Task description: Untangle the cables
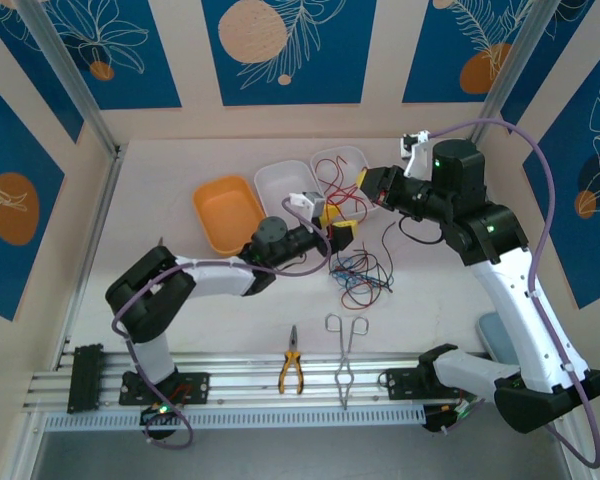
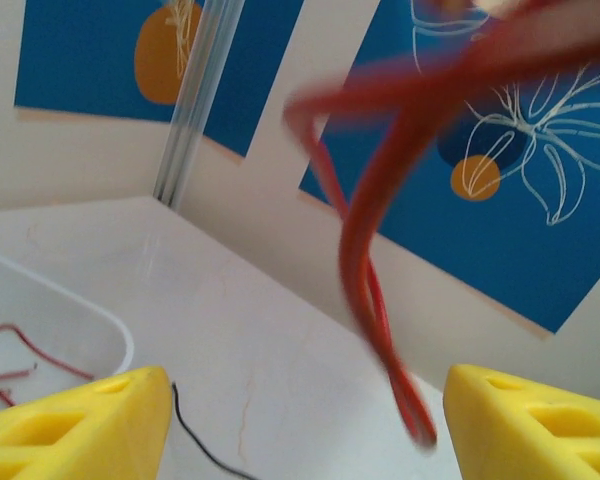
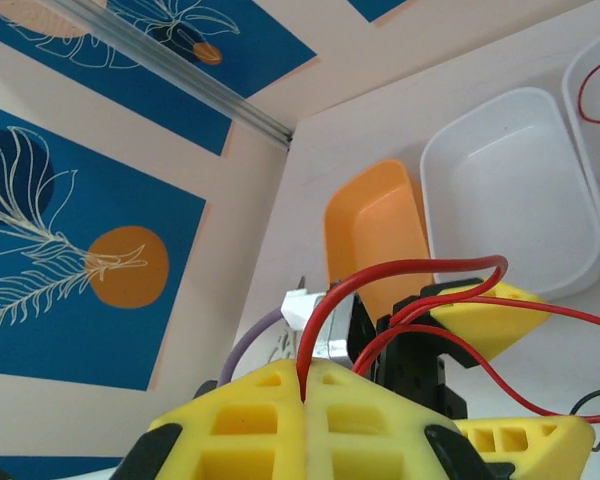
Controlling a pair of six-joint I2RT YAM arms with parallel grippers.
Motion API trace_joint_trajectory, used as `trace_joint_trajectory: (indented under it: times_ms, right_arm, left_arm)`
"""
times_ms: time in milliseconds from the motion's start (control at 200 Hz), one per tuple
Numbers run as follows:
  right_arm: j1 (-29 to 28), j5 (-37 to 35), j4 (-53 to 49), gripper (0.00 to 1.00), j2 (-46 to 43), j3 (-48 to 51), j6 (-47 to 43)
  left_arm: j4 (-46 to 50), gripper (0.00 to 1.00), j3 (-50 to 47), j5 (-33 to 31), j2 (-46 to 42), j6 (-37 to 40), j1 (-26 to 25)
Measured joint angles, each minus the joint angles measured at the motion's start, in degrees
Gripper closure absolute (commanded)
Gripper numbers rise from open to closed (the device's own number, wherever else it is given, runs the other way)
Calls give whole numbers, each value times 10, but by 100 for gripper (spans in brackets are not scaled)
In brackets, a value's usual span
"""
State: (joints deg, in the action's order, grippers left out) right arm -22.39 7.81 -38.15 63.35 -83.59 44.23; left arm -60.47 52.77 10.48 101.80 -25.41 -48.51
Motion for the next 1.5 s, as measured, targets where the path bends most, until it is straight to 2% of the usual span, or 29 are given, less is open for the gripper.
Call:
trace_joint_trajectory:
  times_ms: [70,130,185,350,705,1145,1215,1501]
  right_arm:
    - [-3,2,3,100,-1,2,1]
    - [-4,2,5,100,-1,3,2]
    - [-5,2,5,100,-2,3,2]
    - [-5,-8,-1,100,-6,1,-12]
    - [27,-56,-23,100,-34,-47,-72]
    - [56,-94,-58,100,-39,-90,-113]
    - [61,-109,-68,100,-40,-92,-114]
    - [85,-169,-104,100,-50,-80,-111]
  left_arm:
    - [0,44,12,-3,0,-1,0]
    - [0,64,21,-9,0,-1,0]
    - [0,74,24,-17,0,-9,0]
    - [6,88,22,-25,0,-18,0]
    - [42,97,-19,0,-18,-28,9]
    - [56,97,-83,10,-57,-37,15]
    - [48,100,-99,9,-68,-43,19]
    - [-50,100,-170,0,-99,-49,35]
